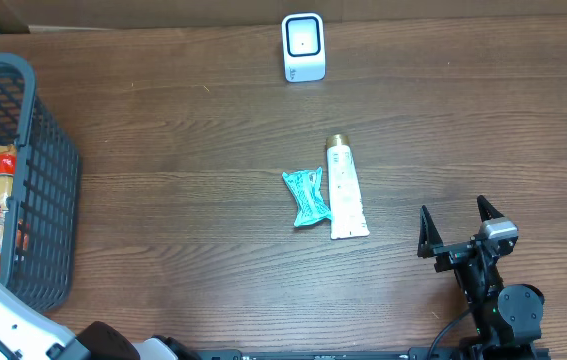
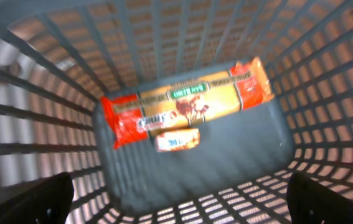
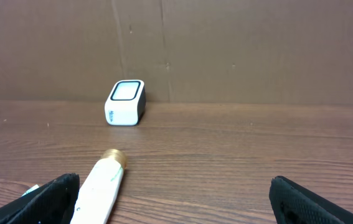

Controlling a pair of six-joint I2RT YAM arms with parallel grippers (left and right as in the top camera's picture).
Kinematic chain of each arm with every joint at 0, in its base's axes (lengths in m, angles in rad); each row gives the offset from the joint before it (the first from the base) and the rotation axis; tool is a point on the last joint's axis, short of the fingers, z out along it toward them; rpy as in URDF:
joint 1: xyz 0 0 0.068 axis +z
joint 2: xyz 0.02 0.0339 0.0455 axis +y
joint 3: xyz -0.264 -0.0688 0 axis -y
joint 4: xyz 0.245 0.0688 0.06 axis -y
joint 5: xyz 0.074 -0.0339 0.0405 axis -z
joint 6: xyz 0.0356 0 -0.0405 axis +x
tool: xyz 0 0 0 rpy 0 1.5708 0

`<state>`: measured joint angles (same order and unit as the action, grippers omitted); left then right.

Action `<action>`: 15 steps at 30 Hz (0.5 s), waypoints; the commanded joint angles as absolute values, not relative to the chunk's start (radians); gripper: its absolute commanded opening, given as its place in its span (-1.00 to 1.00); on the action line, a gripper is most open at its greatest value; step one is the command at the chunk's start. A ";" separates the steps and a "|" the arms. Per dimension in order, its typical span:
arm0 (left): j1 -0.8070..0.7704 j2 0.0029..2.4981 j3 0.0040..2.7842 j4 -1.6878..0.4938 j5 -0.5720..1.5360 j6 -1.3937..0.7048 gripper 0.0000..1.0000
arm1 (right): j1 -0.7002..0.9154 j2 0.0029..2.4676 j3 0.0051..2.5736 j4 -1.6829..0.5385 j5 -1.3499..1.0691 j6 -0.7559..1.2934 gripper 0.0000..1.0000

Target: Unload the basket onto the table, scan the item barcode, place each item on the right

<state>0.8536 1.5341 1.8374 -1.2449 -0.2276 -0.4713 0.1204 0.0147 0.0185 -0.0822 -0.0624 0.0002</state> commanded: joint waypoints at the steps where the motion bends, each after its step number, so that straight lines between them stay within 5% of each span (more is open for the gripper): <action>1: 0.864 1.531 1.676 -1.147 -0.121 -0.437 0.96 | 0.124 0.003 0.008 -0.079 -0.056 0.003 1.00; 15: 0.864 1.538 1.201 -0.678 -0.281 0.045 0.96 | 0.124 0.003 0.008 -0.079 -0.057 0.003 1.00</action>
<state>0.8646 1.5394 1.2552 -0.7273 -0.2218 -0.1631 0.1204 0.0147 0.0185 -0.0826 -0.0624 0.0002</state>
